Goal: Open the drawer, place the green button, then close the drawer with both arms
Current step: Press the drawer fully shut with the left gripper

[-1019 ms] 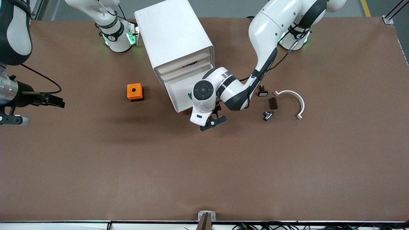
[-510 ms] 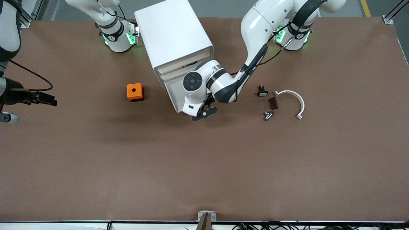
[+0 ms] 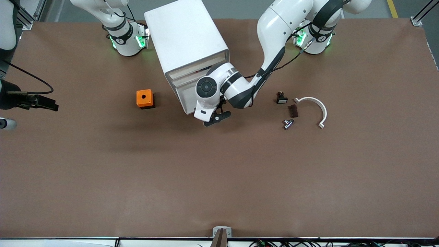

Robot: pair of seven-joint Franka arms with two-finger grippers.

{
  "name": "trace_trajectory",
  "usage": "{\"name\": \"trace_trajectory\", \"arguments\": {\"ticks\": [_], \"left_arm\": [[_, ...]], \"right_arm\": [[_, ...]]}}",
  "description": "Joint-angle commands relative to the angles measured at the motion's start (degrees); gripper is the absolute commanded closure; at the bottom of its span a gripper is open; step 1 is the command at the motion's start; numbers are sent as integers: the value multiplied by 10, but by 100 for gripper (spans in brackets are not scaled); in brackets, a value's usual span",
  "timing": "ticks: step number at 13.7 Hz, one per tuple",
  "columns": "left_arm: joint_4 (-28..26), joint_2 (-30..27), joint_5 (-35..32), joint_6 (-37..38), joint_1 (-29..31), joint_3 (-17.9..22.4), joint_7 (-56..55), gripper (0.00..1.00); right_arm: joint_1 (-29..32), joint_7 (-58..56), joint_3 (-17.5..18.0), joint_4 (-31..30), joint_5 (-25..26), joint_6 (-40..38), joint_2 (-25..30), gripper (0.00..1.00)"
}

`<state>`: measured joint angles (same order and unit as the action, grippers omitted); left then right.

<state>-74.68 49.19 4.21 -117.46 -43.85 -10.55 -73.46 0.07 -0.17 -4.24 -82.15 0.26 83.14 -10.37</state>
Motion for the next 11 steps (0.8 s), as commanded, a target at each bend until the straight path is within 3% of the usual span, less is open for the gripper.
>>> {"name": "trace_trajectory", "arguments": {"ticks": [1,11], "left_arm": [[-20,-13,33,-6,2,-11,-5,1],[-28,-9,142,-6,-8,-24,-5,1]], "right_arm": [[11,-3,10,13,8,-14,2,0],[7,8,12,-5,-6,-18,41,0]]}}
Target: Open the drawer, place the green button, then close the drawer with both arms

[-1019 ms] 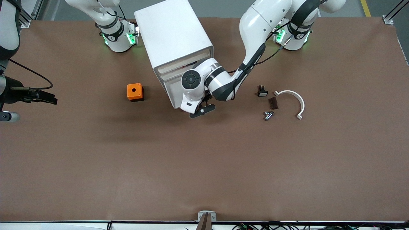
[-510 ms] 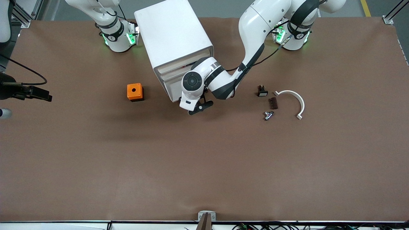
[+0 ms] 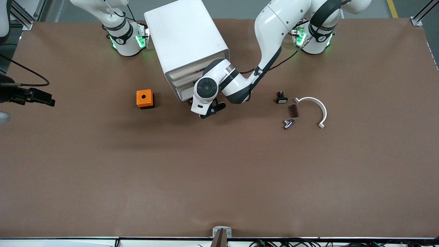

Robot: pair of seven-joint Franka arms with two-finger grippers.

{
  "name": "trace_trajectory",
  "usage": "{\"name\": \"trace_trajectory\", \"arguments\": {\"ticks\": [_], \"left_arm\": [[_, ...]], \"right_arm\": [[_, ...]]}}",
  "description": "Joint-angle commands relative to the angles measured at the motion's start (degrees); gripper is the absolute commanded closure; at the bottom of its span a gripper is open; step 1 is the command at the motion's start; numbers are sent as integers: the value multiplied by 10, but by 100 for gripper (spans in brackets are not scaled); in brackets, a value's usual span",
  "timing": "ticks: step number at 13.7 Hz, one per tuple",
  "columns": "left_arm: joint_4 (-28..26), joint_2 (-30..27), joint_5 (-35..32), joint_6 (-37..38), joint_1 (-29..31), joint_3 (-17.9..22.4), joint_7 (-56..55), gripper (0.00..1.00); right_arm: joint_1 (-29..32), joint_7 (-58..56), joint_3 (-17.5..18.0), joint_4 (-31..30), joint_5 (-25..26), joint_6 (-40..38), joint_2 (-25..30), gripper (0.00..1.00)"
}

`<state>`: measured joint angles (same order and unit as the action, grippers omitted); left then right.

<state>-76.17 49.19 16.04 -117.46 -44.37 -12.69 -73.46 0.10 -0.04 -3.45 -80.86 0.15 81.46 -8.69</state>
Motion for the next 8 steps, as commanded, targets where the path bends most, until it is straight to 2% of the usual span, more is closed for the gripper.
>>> {"name": "trace_trajectory", "arguments": {"ticks": [1,8], "left_arm": [[-16,-9,31,-6,-5,-2,-5,1],[-20,-8,94,-6,-10,-6,3,1]], "right_arm": [[6,7,5,-25,-6,0,36,0],[3,7,5,-43,-18,-5,82,0]]}}
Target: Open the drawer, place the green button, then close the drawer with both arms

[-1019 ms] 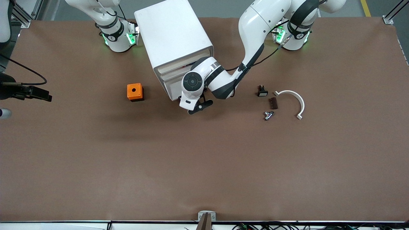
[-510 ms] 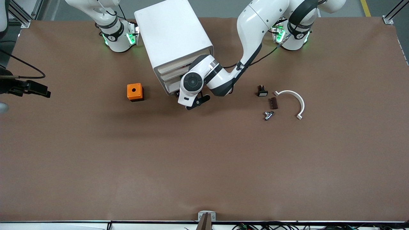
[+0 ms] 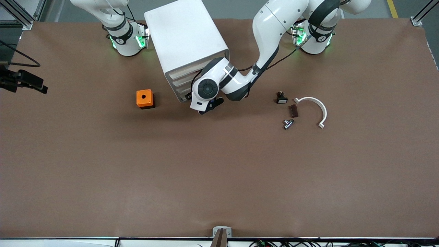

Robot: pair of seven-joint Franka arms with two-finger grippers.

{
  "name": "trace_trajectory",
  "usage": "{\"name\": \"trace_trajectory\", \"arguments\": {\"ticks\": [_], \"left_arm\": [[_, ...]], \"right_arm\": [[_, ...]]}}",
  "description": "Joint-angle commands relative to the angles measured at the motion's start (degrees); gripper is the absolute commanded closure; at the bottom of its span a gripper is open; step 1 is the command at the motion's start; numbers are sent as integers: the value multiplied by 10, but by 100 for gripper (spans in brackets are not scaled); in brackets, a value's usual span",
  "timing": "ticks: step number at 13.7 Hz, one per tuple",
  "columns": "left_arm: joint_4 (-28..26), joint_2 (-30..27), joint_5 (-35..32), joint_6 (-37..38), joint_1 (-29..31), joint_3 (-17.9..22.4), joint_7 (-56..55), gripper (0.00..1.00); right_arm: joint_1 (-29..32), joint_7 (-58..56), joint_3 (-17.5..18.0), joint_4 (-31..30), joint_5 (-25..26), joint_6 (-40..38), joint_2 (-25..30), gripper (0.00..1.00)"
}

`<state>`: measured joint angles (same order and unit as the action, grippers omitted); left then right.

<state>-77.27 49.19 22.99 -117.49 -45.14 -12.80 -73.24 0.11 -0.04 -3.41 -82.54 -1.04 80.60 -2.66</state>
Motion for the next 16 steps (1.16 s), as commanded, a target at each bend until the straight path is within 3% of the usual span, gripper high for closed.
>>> {"name": "trace_trajectory", "arguments": {"ticks": [1,7,8,10,13,16], "left_arm": [[-9,-9,24,-5,-2,-5,2,1],[-2,-26,10,-5,8,5,-2,1],[-2,-40,-16,-5,9,15,-2,1],[-2,-81,-72,2,19,21,-1,1],[-2,-143,-88,42,71,21,6,1],[-3,-232,-104,145,117,21,69,1]], "right_arm": [[2,7,5,-27,-8,4,22,0],[2,6,6,-30,-18,7,23,0],[2,6,6,-30,-18,9,23,0],[1,5,5,-30,-17,10,24,0],[0,4,6,-33,-11,15,31,0],[-5,1,7,-48,-5,34,48,0]]}}
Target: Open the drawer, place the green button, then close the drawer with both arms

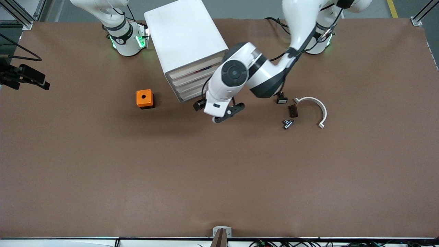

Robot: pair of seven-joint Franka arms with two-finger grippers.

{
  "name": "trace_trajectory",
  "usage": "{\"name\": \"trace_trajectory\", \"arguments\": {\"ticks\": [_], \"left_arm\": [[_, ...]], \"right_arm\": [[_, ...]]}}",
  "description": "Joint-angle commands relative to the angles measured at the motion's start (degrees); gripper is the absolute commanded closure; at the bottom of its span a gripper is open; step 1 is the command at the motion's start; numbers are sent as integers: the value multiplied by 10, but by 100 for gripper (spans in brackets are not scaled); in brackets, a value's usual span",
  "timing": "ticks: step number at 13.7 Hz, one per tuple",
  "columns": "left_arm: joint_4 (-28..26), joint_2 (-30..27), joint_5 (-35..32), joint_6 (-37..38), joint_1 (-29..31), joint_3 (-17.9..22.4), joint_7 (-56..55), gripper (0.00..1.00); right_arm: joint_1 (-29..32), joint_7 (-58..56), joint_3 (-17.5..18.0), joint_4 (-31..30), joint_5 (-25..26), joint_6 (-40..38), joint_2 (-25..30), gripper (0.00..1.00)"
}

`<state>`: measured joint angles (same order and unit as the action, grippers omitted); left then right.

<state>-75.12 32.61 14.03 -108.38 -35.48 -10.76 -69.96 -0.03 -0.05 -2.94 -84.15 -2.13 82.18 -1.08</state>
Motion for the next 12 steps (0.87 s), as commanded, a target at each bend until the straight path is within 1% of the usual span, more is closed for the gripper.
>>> {"name": "trace_trajectory", "arguments": {"ticks": [1,4,7,10,12], "left_arm": [[-25,-90,-15,90,35,0,60,1],[-25,-157,-15,198,106,0,164,1],[-27,-200,-16,271,184,0,263,1],[-29,-222,-19,316,269,0,371,1],[-31,-230,-40,331,318,-1,443,1]], "right_arm": [[-4,1,2,-43,6,25,41,0],[-10,1,2,-93,8,70,73,0],[-10,1,3,-105,20,77,81,0],[-10,1,3,-108,20,76,82,0],[-9,1,2,-109,20,75,81,0]]}}
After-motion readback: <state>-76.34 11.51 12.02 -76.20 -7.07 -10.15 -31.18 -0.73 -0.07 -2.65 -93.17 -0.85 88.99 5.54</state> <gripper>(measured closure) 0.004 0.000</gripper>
